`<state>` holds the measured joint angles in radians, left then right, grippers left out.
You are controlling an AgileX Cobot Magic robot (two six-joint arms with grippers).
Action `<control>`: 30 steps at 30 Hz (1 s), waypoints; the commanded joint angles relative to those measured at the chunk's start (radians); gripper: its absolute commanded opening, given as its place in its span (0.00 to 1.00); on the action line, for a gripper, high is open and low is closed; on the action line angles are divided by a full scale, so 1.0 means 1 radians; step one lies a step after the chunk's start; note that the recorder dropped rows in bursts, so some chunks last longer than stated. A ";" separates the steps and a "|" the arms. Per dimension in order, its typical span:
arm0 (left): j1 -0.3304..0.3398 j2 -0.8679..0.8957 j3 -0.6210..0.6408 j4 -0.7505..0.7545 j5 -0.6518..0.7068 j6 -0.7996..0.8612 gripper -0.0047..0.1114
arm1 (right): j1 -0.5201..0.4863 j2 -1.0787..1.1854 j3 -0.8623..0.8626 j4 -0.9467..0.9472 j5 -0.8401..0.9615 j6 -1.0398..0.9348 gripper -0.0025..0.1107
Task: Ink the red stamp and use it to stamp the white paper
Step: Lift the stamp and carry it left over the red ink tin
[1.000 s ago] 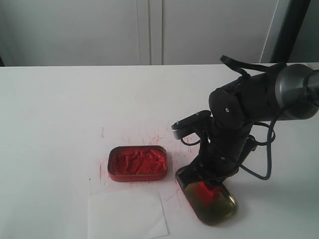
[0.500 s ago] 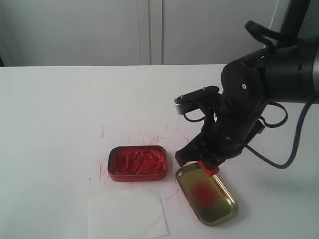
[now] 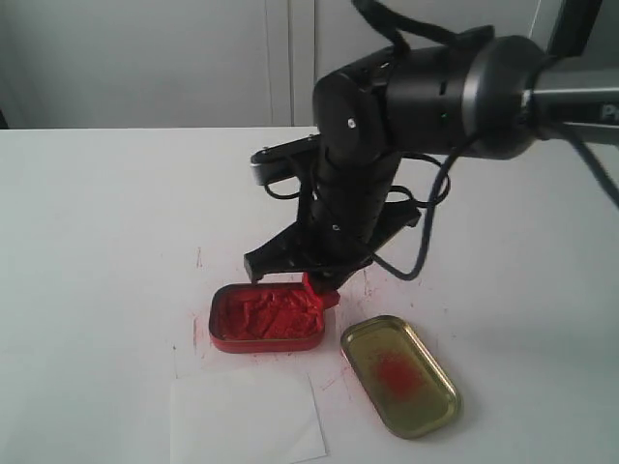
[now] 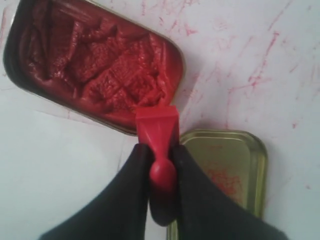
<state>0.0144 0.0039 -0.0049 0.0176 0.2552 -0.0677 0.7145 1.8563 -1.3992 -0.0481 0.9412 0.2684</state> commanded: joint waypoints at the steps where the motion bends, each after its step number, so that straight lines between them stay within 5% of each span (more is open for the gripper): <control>1: 0.001 -0.004 0.005 -0.001 0.001 -0.003 0.04 | 0.032 0.071 -0.077 -0.012 0.035 0.025 0.02; 30: 0.001 -0.004 0.005 -0.001 0.001 -0.003 0.04 | 0.044 0.305 -0.198 -0.016 0.002 0.073 0.02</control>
<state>0.0144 0.0039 -0.0049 0.0176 0.2552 -0.0677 0.7564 2.1369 -1.5939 -0.0542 0.9525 0.3313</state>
